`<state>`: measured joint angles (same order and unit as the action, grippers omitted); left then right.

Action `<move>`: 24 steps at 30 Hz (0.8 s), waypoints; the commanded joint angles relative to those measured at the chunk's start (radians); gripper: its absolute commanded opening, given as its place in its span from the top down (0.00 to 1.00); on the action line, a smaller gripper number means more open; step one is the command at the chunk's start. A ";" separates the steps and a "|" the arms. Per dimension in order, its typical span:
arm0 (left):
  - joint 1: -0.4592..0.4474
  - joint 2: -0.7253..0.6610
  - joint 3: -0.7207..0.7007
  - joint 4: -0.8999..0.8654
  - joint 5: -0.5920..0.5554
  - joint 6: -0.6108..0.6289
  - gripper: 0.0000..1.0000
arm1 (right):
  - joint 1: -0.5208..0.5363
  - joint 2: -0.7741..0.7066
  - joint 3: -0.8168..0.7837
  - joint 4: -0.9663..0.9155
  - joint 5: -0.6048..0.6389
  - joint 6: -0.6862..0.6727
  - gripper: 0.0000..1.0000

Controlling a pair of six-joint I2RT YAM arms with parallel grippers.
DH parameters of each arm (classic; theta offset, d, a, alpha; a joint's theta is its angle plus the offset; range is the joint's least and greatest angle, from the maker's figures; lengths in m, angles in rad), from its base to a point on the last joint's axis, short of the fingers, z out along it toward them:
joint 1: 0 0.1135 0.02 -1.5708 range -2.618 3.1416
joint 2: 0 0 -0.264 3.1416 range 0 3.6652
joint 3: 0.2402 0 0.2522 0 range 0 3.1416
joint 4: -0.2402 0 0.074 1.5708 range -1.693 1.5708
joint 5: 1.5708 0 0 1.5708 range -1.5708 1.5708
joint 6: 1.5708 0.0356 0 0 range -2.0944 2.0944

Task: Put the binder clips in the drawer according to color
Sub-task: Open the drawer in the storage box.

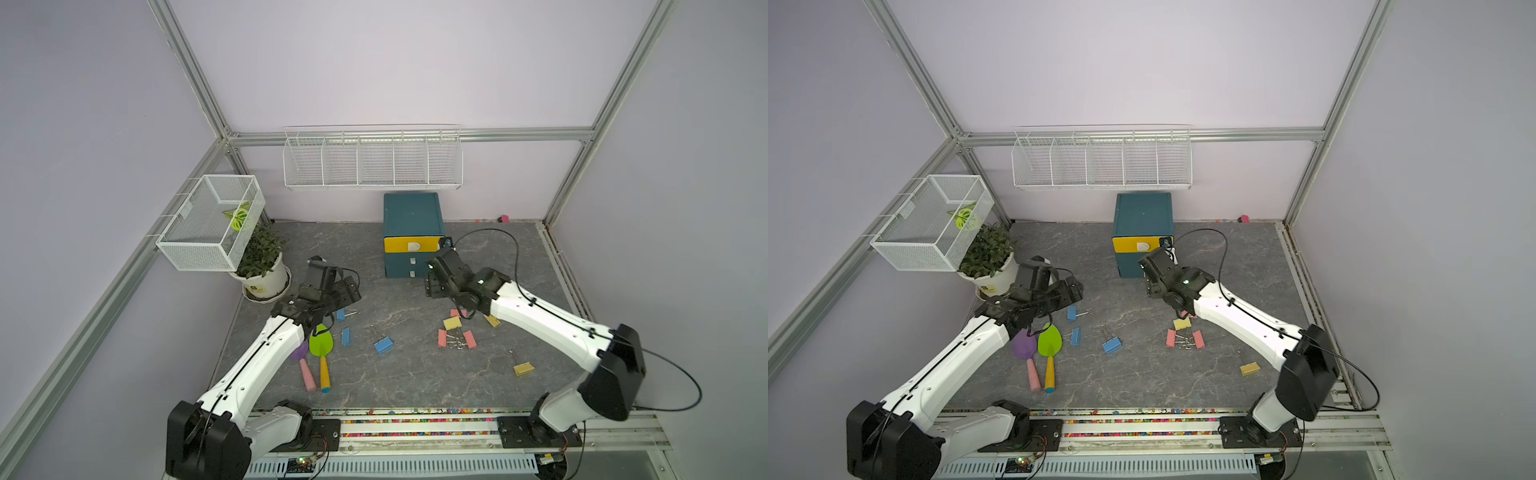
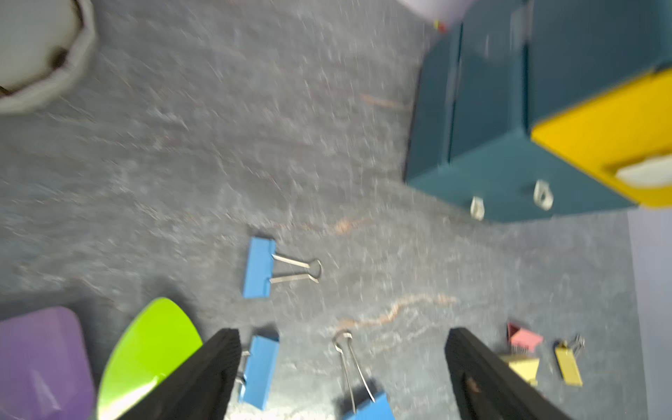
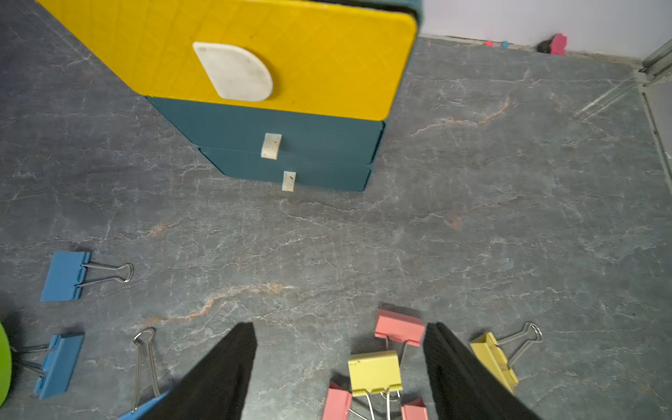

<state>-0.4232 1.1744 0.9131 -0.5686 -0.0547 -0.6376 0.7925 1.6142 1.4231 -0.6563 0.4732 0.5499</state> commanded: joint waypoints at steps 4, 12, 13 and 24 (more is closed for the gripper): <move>-0.088 0.052 0.029 -0.021 -0.048 -0.078 0.04 | 0.005 0.182 0.265 -0.158 0.038 0.015 0.21; -0.132 0.017 0.005 0.015 -0.063 -0.090 0.05 | -0.001 0.335 0.448 -0.158 0.067 0.036 0.22; -0.134 0.007 0.000 0.015 -0.062 -0.091 0.06 | -0.005 0.355 0.473 -0.159 0.067 0.036 0.22; -0.134 -0.062 -0.023 0.002 -0.073 -0.079 0.08 | -0.048 0.476 0.617 -0.143 0.053 0.019 0.29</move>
<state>-0.5529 1.1271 0.9100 -0.5739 -0.1120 -0.7212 0.7578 2.0747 2.0048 -0.7925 0.5220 0.5632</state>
